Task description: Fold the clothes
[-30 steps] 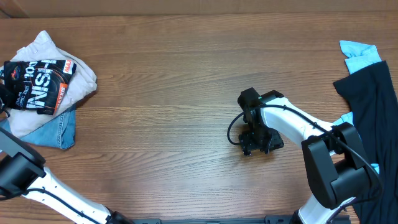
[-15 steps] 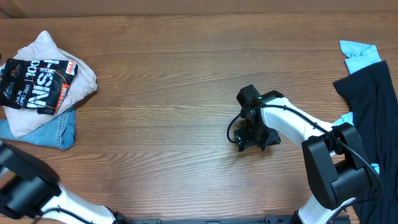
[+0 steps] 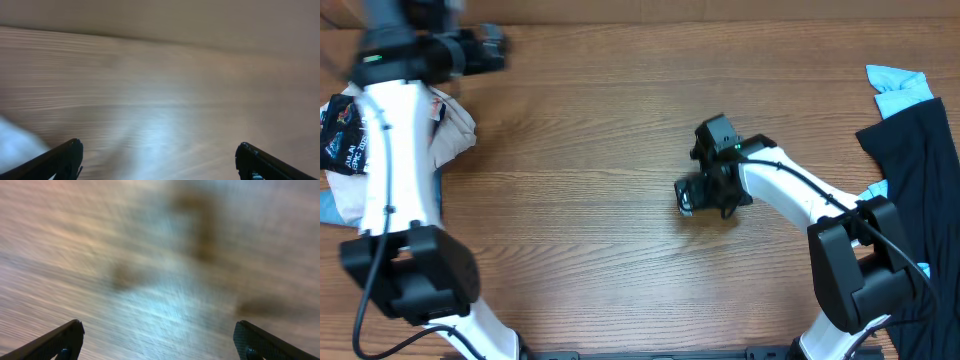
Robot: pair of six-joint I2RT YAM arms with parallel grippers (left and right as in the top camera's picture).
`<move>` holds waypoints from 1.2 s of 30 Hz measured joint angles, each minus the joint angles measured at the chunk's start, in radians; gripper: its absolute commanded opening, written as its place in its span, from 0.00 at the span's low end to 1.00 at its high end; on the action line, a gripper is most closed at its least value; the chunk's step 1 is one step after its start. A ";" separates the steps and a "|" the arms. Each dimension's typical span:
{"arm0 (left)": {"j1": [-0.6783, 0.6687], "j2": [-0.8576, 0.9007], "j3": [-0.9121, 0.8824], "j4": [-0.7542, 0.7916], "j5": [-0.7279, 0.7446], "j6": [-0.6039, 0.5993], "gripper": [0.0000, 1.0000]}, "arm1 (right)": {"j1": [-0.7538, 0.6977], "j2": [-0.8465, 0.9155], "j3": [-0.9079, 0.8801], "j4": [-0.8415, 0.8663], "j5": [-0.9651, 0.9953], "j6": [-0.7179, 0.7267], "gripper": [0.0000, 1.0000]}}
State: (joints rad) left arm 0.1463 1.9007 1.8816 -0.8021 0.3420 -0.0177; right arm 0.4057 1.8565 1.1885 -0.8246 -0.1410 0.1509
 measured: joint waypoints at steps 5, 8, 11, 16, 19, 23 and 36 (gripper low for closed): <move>-0.206 0.000 -0.001 -0.073 -0.044 0.021 1.00 | -0.049 0.002 0.157 -0.002 -0.013 0.023 1.00; -0.283 0.000 -0.002 -0.109 -0.063 0.024 1.00 | -0.100 0.002 0.247 -0.026 -0.013 0.030 1.00; -0.328 0.000 -0.002 -0.158 -0.098 0.026 1.00 | -0.156 0.002 0.320 -0.111 -0.013 0.032 1.00; -0.335 0.000 -0.002 -0.284 -0.132 0.026 1.00 | -0.244 0.000 0.362 -0.225 -0.011 0.034 1.00; -0.335 0.000 -0.003 -0.340 -0.143 0.025 1.00 | -0.267 -0.006 0.362 -0.261 -0.011 0.036 1.00; -0.335 0.000 -0.003 -0.426 -0.166 0.000 1.00 | -0.267 -0.043 0.362 -0.303 -0.012 0.037 1.00; -0.348 -0.020 -0.121 -0.544 -0.227 -0.115 1.00 | -0.267 -0.383 0.124 -0.275 0.022 0.083 1.00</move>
State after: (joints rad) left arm -0.2016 1.8809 1.7607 -1.3464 0.1150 -0.1326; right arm 0.1390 1.4738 1.3121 -1.1000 -0.1188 0.2340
